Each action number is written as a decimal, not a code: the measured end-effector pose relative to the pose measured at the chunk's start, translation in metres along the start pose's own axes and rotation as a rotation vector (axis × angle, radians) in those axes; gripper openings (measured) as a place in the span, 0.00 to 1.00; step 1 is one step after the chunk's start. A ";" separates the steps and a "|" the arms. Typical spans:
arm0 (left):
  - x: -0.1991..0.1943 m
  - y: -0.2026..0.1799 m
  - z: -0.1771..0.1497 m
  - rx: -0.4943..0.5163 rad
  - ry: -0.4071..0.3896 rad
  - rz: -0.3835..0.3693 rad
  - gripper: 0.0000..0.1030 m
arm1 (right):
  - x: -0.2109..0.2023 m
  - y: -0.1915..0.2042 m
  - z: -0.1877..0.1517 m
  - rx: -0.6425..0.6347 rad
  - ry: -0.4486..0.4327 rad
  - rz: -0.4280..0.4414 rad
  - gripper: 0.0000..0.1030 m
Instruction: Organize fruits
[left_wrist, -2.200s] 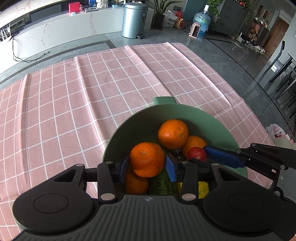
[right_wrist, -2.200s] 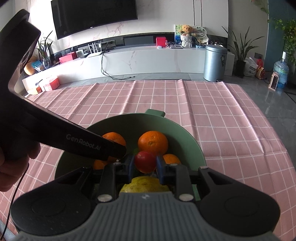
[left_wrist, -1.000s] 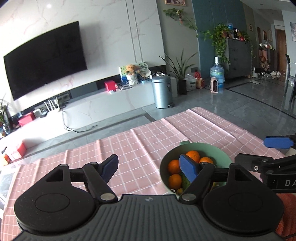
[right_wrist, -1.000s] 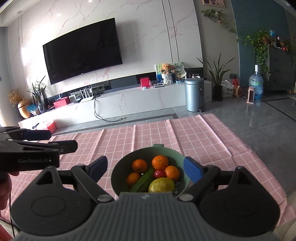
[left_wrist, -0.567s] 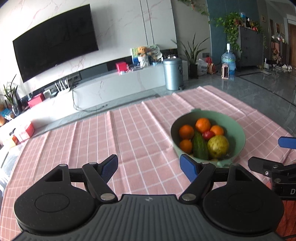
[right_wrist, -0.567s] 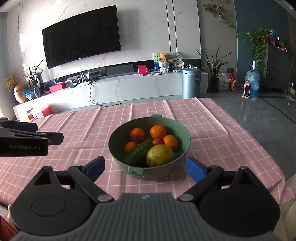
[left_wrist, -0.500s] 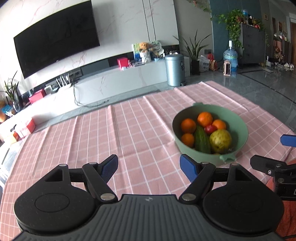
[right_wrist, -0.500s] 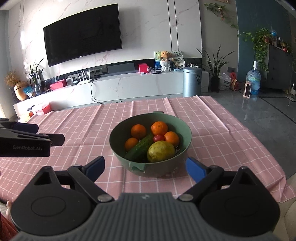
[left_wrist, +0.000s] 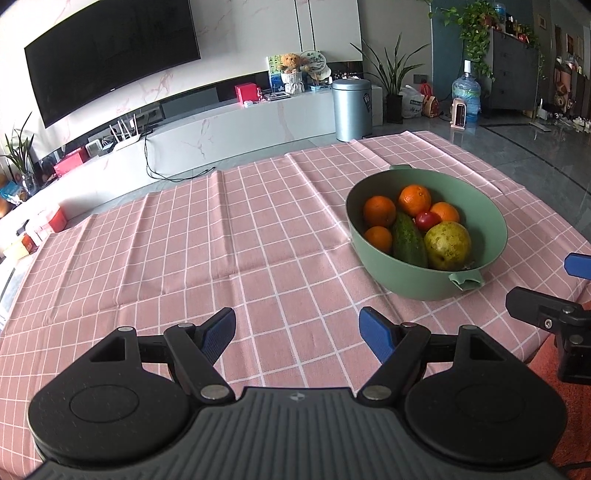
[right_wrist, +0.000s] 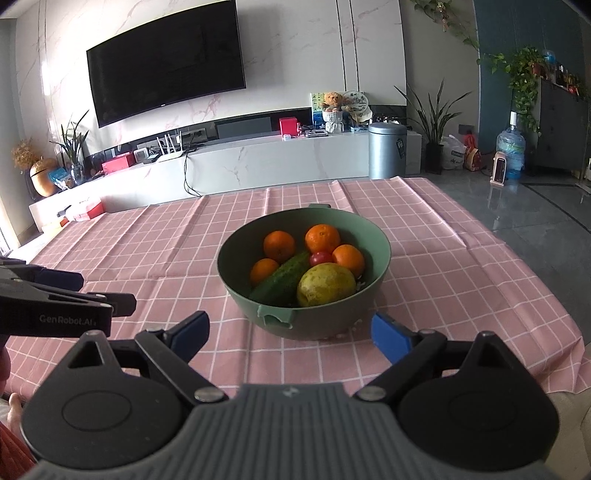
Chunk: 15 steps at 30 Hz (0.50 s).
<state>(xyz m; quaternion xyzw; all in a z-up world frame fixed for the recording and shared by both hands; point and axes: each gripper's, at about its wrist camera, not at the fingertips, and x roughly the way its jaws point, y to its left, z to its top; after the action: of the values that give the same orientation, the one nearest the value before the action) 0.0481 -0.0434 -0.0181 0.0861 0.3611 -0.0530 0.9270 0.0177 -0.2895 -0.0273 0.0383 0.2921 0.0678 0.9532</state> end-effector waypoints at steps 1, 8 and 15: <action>0.000 0.000 0.000 -0.002 0.002 -0.001 0.87 | 0.000 0.001 0.000 -0.003 0.000 0.000 0.88; 0.001 0.001 0.000 -0.004 0.009 0.000 0.87 | 0.000 0.001 -0.001 -0.010 0.000 0.002 0.88; 0.001 0.000 0.000 0.002 0.013 0.002 0.87 | 0.002 0.001 -0.002 -0.014 -0.003 0.007 0.88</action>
<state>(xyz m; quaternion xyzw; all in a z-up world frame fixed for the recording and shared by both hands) 0.0488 -0.0435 -0.0187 0.0877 0.3672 -0.0518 0.9246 0.0185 -0.2882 -0.0298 0.0328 0.2900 0.0729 0.9537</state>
